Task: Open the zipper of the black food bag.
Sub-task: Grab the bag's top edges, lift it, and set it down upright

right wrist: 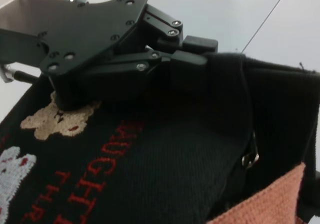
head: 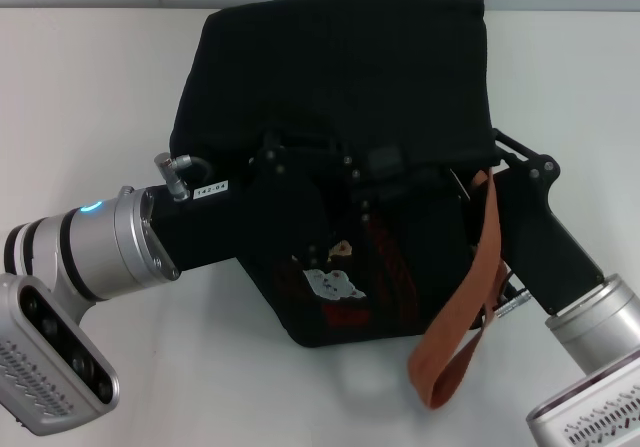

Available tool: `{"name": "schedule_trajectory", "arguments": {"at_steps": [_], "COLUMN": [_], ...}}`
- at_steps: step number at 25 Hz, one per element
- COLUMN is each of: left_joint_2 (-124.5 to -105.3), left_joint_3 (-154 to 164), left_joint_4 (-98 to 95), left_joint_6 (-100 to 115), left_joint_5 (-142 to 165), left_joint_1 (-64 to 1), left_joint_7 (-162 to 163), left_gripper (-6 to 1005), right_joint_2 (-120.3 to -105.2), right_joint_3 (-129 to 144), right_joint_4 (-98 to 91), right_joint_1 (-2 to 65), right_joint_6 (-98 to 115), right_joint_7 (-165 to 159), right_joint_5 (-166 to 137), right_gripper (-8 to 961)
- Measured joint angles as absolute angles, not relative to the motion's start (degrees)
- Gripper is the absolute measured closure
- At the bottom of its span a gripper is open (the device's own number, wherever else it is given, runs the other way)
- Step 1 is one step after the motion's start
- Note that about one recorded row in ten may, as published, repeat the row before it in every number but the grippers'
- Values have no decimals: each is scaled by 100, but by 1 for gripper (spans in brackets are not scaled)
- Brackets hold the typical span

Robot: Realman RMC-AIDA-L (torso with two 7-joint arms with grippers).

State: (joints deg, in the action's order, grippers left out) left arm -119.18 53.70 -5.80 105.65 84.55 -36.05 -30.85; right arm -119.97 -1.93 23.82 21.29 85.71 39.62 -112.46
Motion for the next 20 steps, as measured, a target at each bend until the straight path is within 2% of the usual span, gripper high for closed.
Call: {"name": "schedule_trajectory", "arguments": {"at_steps": [2,13,20], "left_joint_2": [-11918,-11918,-11918], "left_joint_3": [5370,5362,5220], "left_joint_4": [-580,-579,-385], "left_joint_6": [10565,10563,10548], "left_joint_5": [8455,8437,8393], "left_joint_1": [-3605,-3607,-3648], "left_joint_7": [-3085,-3076,-3054], "left_gripper": [916,917,917], "right_joint_2": [-11997,-11997,-11997], "right_joint_3": [-195,-218,-376], "right_joint_4": [2382,2524,2274], "right_joint_1": [2150,2200,1434], "right_joint_6": [8549,8276,8193], "right_joint_7": [3966,4437,4461], "right_joint_5": [-11245,-11192,-11167], "right_gripper": [510,953,954]}}
